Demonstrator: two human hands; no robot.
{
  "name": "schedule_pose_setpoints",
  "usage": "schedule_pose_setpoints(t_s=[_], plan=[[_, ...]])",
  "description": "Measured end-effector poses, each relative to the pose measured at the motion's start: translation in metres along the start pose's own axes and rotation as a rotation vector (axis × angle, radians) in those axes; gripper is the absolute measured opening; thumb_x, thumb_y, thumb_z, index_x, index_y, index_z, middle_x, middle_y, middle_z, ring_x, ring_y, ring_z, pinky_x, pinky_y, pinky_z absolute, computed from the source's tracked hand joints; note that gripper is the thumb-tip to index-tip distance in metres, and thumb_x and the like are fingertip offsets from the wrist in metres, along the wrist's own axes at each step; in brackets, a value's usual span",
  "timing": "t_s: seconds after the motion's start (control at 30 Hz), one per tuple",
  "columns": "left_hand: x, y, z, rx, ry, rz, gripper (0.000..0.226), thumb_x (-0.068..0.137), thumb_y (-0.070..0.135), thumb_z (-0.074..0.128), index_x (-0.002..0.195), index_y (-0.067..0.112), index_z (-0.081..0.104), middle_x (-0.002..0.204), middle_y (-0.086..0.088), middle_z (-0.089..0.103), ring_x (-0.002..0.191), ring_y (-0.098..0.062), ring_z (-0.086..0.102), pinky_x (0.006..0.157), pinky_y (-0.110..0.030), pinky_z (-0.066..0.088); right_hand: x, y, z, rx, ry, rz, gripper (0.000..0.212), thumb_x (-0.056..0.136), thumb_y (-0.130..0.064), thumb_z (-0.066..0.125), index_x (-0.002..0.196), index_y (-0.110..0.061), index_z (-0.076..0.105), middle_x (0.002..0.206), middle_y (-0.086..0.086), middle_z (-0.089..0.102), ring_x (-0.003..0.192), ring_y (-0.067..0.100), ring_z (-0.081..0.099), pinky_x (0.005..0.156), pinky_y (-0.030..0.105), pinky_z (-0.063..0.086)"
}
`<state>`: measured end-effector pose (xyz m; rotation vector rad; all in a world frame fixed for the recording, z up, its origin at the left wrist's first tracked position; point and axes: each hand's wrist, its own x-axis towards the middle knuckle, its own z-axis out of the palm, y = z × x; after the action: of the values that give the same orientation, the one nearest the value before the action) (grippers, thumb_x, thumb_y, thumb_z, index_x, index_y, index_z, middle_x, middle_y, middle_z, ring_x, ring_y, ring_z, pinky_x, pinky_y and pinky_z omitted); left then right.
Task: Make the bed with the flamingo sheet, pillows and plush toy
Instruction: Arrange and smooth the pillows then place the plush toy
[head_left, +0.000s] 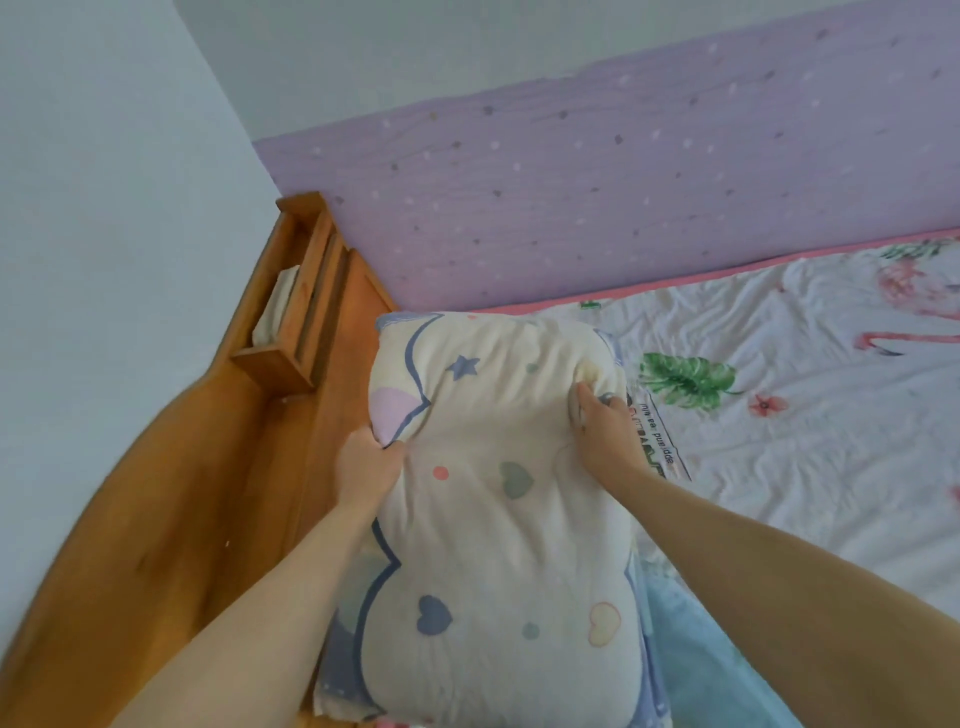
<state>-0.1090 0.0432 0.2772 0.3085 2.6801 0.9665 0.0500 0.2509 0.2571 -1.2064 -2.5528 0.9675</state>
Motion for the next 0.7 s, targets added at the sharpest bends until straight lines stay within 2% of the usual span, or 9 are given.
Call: schedule_pose_setpoints(t_s=[0.07, 0.17, 0.27, 0.4, 0.47, 0.6, 0.7], plan=[[0.027, -0.019, 0.007, -0.049, -0.052, -0.004, 0.013, 0.089, 0.019, 0.059, 0.098, 0.009, 0.058, 0.094, -0.009, 0.060, 0.091, -0.029, 0.059, 0.075, -0.033, 0.049, 0.017, -0.004, 0.023, -0.018, -0.052, 0.027, 0.034, 0.091, -0.006, 0.034, 0.121, -0.020, 0.042, 0.101, 0.009, 0.041, 0.083, 0.030, 0.049, 0.072, 0.036, 0.045], [0.065, -0.043, 0.018, -0.093, -0.098, -0.031, 0.012, 0.090, 0.020, 0.059, 0.096, 0.009, 0.057, 0.093, -0.009, 0.061, 0.089, -0.026, 0.059, 0.075, -0.032, 0.048, 0.041, -0.012, 0.053, -0.044, -0.086, 0.088, 0.039, 0.095, -0.010, 0.033, 0.132, -0.022, 0.040, 0.103, 0.007, 0.040, 0.085, 0.028, 0.047, 0.072, 0.034, 0.040], [0.091, -0.058, 0.031, -0.132, -0.105, -0.060, 0.009, 0.088, 0.017, 0.060, 0.092, 0.008, 0.059, 0.087, -0.008, 0.062, 0.085, -0.026, 0.060, 0.076, -0.036, 0.051, 0.063, -0.017, 0.076, -0.166, -0.085, 0.042, 0.050, 0.096, -0.009, 0.036, 0.144, -0.019, 0.032, 0.120, 0.020, 0.046, 0.104, 0.036, 0.051, 0.085, 0.040, 0.044], [0.119, -0.071, 0.049, -0.167, -0.103, -0.064, 0.002, 0.086, 0.008, 0.059, 0.086, 0.010, 0.058, 0.081, -0.005, 0.060, 0.080, -0.026, 0.059, 0.072, -0.031, 0.048, 0.094, -0.018, 0.096, -0.205, -0.052, 0.034, 0.048, 0.093, -0.005, 0.038, 0.139, -0.017, 0.034, 0.123, 0.017, 0.044, 0.107, 0.036, 0.049, 0.087, 0.042, 0.045], [0.137, -0.071, 0.060, -0.171, -0.111, -0.048, 0.003, 0.087, 0.008, 0.058, 0.088, 0.010, 0.057, 0.082, -0.005, 0.059, 0.080, -0.024, 0.057, 0.072, -0.029, 0.045, 0.112, -0.016, 0.107, -0.239, -0.048, 0.019, 0.055, 0.091, -0.002, 0.039, 0.143, -0.018, 0.032, 0.125, 0.020, 0.043, 0.110, 0.038, 0.047, 0.089, 0.042, 0.043], [0.178, -0.069, 0.082, -0.152, -0.107, -0.036, 0.006, 0.088, 0.013, 0.058, 0.093, 0.011, 0.055, 0.091, -0.008, 0.060, 0.087, -0.025, 0.058, 0.079, -0.033, 0.048, 0.151, -0.009, 0.125, -0.214, 0.023, 0.029, 0.059, 0.091, -0.001, 0.037, 0.145, -0.024, 0.029, 0.130, 0.015, 0.040, 0.111, 0.037, 0.043, 0.092, 0.042, 0.041], [0.211, -0.067, 0.099, -0.167, -0.074, -0.010, 0.009, 0.086, 0.012, 0.059, 0.094, 0.007, 0.056, 0.090, -0.012, 0.060, 0.089, -0.031, 0.060, 0.080, -0.036, 0.050, 0.182, -0.005, 0.132, -0.230, 0.067, -0.035, 0.069, 0.088, 0.002, 0.039, 0.147, -0.030, 0.023, 0.132, 0.011, 0.039, 0.112, 0.034, 0.041, 0.091, 0.040, 0.040]])
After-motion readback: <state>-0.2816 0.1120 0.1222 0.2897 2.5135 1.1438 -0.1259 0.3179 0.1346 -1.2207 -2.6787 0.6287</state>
